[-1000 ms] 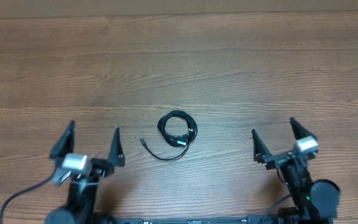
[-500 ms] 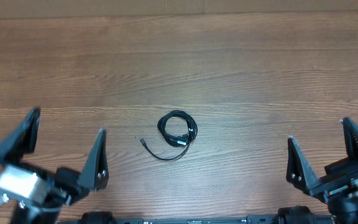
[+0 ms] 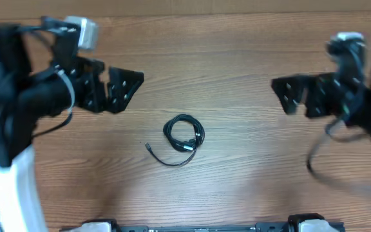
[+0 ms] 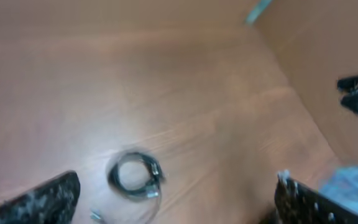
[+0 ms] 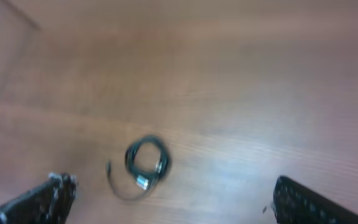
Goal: Untangle cables
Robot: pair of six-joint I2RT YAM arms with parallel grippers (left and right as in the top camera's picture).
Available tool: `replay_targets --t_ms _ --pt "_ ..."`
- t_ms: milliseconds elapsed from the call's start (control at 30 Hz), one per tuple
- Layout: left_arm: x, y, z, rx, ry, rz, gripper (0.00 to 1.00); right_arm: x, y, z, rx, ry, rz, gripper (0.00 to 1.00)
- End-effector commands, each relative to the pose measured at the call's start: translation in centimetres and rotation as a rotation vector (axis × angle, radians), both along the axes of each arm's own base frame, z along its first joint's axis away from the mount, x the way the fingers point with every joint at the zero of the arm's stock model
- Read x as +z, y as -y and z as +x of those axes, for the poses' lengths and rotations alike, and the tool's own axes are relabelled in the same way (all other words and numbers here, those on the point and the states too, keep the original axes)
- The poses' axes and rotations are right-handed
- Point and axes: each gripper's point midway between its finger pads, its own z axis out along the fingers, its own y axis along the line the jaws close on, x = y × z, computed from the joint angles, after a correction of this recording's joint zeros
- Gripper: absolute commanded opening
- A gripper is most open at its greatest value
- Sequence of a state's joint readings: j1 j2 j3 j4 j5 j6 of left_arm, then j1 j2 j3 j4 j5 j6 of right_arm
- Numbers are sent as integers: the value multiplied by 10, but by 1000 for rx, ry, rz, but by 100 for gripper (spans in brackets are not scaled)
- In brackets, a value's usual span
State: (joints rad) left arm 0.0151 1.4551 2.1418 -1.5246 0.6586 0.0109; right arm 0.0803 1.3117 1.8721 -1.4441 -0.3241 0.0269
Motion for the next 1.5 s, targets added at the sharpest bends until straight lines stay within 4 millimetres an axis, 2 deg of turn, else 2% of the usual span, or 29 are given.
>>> replay_targets --t_ms 0,100,167,233,267,333,433,500,633,900,1033,1167,1200,1233,1300,1367,1467 --pt "-35 1 13 -20 -173 -7 100 -37 -17 20 56 -186 56 100" --pt "-77 -2 30 -7 -366 8 100 -76 -34 33 99 -385 141 100" --pt "-93 2 37 -14 -424 7 99 -88 -43 35 122 -464 189 100" --pt "-117 8 45 -47 -492 27 100 -106 -50 39 135 -562 231 86" --pt "-137 13 48 -70 -542 62 100 -123 -54 41 137 -631 241 72" --pt "-158 18 49 -85 -600 108 100 -142 -59 41 142 -700 234 68" --pt "-192 24 44 -110 -692 194 100 -166 -71 35 168 -759 220 67" --pt "-213 26 40 -113 -740 252 100 -183 -81 31 186 -779 210 62" --pt "-252 26 36 -76 -799 336 100 -215 -100 23 167 -834 209 56" --pt "-304 28 32 -41 -854 324 99 -267 -135 15 148 -839 215 50" --pt "-331 26 24 69 -937 300 100 -303 -149 12 91 -802 153 50" --pt "-335 26 21 76 -950 301 100 -328 -146 16 -17 -749 70 49" --pt "-336 27 26 78 -930 296 88 -335 -145 18 -38 -721 46 49" --pt "-336 28 30 79 -912 291 69 -338 -145 19 -40 -703 33 47" --pt "-338 31 32 100 -913 283 65 -342 -147 22 -42 -662 8 47" --pt "-346 39 30 121 -920 280 58 -344 -149 24 -48 -646 6 42" --pt "-359 50 25 128 -922 280 56 -346 -151 26 -44 -629 16 39"
